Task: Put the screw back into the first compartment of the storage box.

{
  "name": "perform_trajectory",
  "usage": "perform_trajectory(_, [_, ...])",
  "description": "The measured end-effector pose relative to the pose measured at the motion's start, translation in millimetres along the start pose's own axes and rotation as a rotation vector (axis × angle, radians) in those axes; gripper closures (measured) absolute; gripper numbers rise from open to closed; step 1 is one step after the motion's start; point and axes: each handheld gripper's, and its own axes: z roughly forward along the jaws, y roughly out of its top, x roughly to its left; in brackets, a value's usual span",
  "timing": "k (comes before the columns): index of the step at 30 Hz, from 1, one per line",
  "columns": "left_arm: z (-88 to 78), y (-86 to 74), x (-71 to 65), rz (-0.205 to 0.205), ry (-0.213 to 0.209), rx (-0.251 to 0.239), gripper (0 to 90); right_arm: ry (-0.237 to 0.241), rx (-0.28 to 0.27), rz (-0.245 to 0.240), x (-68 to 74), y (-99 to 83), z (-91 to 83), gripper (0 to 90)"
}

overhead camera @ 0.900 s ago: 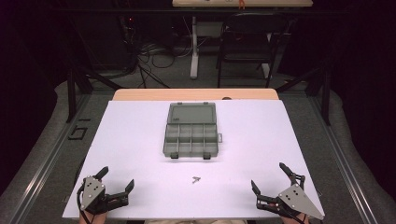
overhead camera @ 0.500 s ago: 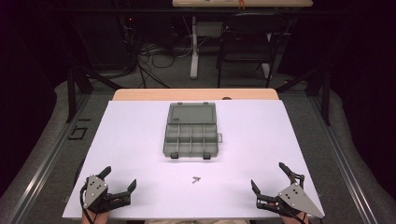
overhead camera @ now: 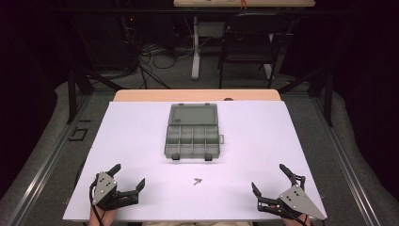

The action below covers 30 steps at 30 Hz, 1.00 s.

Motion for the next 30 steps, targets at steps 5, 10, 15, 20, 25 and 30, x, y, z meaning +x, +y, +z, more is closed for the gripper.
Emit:
perform_trajectory(5, [6.8,3.8,-6.0,0.022,-0.026,0.019,0.0,0.003,0.001,0.001,-0.1,-0.2,-0.2,0.0])
perform_trajectory(10, [20.6,8.1,-19.4,0.056,-0.072,0.036,0.0,0.004,0.000,0.003,-0.1,-0.1,-0.3,0.0])
perform_trajectory(15, [29.1,11.3,-28.1,0.080,-0.096,0.051,0.0,0.003,0.009,0.002,-0.4,0.0,-0.4,0.0])
perform_trajectory(20, [40.6,14.7,-39.1,0.106,-0.128,0.069,0.0,0.007,0.007,0.001,-0.3,0.1,-1.0,0.0])
perform_trajectory(25, [51.3,18.9,-47.8,0.121,-0.154,0.085,0.0,0.007,0.006,-0.001,-0.2,0.0,-1.0,0.0])
perform_trajectory(30, [63.6,25.6,-54.1,0.134,-0.186,0.127,1.0,0.011,-0.003,0.006,-0.6,-0.2,-1.0,0.0])
